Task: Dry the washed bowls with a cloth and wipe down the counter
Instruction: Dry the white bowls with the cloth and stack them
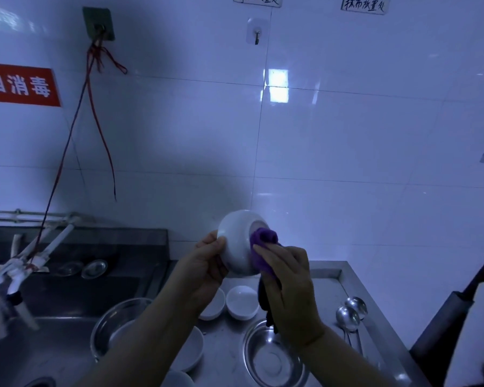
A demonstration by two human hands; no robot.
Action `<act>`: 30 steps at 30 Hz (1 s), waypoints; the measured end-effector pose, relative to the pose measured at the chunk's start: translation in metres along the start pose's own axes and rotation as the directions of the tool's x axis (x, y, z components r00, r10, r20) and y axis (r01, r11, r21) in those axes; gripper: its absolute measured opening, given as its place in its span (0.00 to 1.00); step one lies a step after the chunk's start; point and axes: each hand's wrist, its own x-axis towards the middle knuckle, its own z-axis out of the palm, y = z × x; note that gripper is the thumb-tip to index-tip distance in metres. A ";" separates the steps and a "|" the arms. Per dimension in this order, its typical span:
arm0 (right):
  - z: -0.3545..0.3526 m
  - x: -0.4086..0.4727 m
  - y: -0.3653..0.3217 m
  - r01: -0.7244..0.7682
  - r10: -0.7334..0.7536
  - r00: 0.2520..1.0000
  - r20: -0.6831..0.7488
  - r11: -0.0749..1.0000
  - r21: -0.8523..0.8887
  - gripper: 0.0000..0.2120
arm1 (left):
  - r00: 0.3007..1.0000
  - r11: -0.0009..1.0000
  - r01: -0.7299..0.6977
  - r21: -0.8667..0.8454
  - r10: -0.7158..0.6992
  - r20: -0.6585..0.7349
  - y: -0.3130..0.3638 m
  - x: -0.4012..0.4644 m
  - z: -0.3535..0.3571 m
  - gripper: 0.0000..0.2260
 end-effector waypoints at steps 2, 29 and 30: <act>-0.009 0.001 0.013 0.056 -0.054 0.998 0.031 0.998 -0.042 0.15 | 1.000 1.000 0.013 -0.002 -0.013 -0.005 0.001 0.001 -0.002 0.10; 0.007 0.008 0.003 -0.094 0.086 0.992 -0.092 0.992 -0.081 0.17 | 0.988 0.943 0.104 -0.315 -0.134 -0.072 -0.028 -0.011 0.026 0.09; 0.009 0.008 0.000 -0.055 0.046 0.996 -0.074 0.991 -0.125 0.17 | 0.989 0.945 0.117 -0.304 -0.140 -0.055 -0.030 -0.011 0.025 0.10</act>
